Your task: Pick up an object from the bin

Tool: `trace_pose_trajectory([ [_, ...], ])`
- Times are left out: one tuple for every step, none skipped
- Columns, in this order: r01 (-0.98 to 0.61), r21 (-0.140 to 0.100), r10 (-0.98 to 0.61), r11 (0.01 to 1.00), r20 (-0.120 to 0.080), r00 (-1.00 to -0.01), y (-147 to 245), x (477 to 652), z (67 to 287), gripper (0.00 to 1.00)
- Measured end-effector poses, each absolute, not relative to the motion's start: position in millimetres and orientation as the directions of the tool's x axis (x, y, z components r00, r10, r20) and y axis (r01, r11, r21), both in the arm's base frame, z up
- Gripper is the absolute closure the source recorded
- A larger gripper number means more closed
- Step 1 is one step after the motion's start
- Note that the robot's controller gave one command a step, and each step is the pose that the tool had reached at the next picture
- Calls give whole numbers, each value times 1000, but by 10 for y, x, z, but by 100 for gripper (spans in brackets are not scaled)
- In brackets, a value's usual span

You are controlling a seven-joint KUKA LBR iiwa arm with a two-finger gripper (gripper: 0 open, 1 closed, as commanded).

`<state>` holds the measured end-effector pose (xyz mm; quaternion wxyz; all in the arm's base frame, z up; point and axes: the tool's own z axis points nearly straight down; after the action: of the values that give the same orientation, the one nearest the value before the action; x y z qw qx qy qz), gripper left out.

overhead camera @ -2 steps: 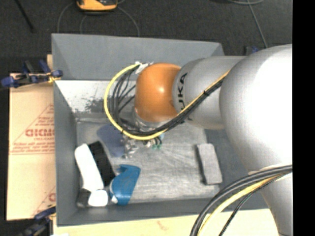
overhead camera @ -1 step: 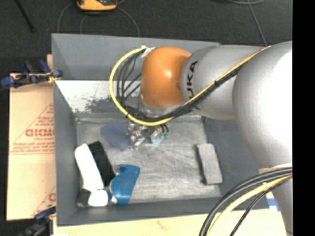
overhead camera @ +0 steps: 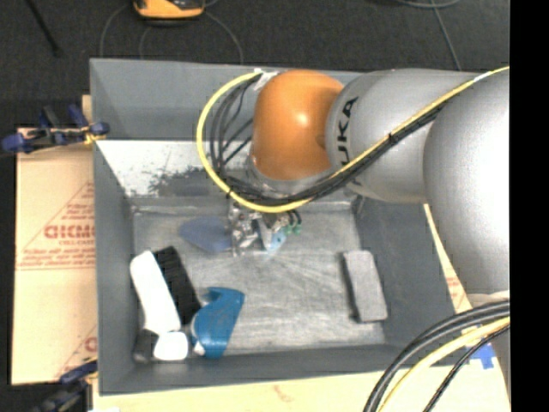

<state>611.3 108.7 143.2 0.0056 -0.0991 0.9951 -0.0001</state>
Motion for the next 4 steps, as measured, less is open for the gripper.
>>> trace_pose_trajectory([
  [-192,0,-192,981,-4,-981,1111,6262,1478,100],
  [-197,-1,-197,980,-5,-980,1040,6279,1578,100],
  [-192,0,-192,981,-5,-981,1178,6422,1645,100],
  [-192,1,-192,981,-6,-981,1164,6469,1622,100],
])
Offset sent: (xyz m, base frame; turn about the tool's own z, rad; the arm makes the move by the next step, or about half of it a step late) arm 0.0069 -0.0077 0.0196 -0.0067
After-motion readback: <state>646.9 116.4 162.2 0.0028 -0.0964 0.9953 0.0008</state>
